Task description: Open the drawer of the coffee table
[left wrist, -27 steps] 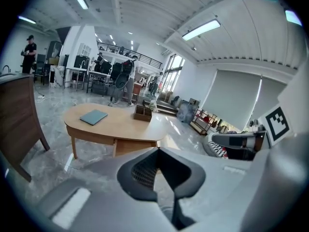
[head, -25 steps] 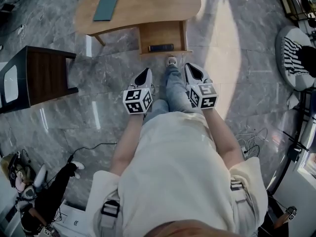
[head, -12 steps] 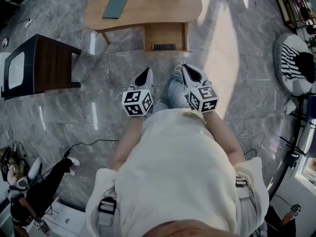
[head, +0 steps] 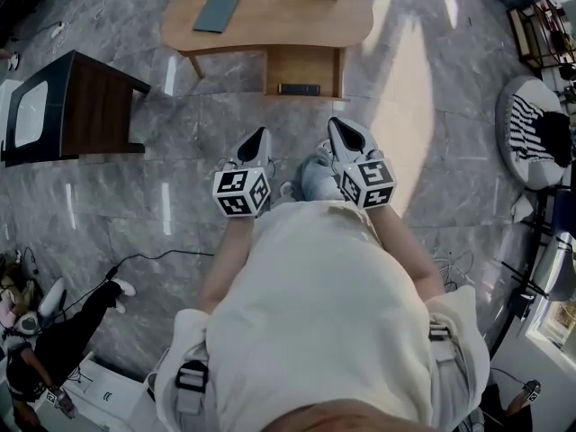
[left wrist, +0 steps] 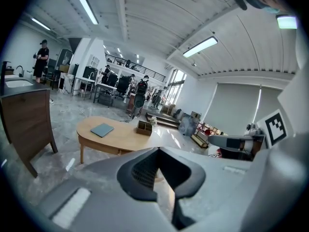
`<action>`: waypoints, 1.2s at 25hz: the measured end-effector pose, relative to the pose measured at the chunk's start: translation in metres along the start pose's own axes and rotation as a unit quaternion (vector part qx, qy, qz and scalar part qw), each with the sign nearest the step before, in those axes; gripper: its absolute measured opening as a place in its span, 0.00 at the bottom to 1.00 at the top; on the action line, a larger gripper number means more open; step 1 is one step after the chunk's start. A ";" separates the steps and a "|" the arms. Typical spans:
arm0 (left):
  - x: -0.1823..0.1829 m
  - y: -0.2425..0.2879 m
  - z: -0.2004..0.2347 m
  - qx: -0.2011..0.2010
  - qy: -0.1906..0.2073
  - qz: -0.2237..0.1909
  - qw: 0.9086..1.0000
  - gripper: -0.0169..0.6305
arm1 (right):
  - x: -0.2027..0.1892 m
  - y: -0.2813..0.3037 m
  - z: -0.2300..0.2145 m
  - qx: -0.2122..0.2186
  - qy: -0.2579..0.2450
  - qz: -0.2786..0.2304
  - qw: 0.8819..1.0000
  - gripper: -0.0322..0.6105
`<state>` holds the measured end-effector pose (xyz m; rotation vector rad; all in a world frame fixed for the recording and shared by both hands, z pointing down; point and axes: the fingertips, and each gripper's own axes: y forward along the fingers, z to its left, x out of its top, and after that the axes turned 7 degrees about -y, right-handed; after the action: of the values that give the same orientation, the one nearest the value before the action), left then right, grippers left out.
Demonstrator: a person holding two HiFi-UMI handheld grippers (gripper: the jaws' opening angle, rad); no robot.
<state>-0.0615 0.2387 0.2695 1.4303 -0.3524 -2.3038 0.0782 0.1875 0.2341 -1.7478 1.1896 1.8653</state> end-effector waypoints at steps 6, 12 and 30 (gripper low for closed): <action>0.005 0.002 -0.003 -0.001 0.001 -0.006 1.000 0.03 | -0.001 -0.003 0.000 -0.001 0.001 -0.004 1.000 0.05; 0.007 0.005 -0.007 -0.005 0.003 -0.007 1.000 0.03 | -0.001 -0.005 0.000 -0.004 -0.012 -0.005 1.000 0.05; 0.005 0.001 -0.003 -0.002 -0.007 -0.014 1.000 0.03 | 0.000 -0.011 0.000 -0.003 -0.015 -0.015 1.000 0.05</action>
<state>-0.0606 0.2351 0.2649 1.4269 -0.3345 -2.3355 0.0863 0.1945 0.2300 -1.7247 1.1420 1.8723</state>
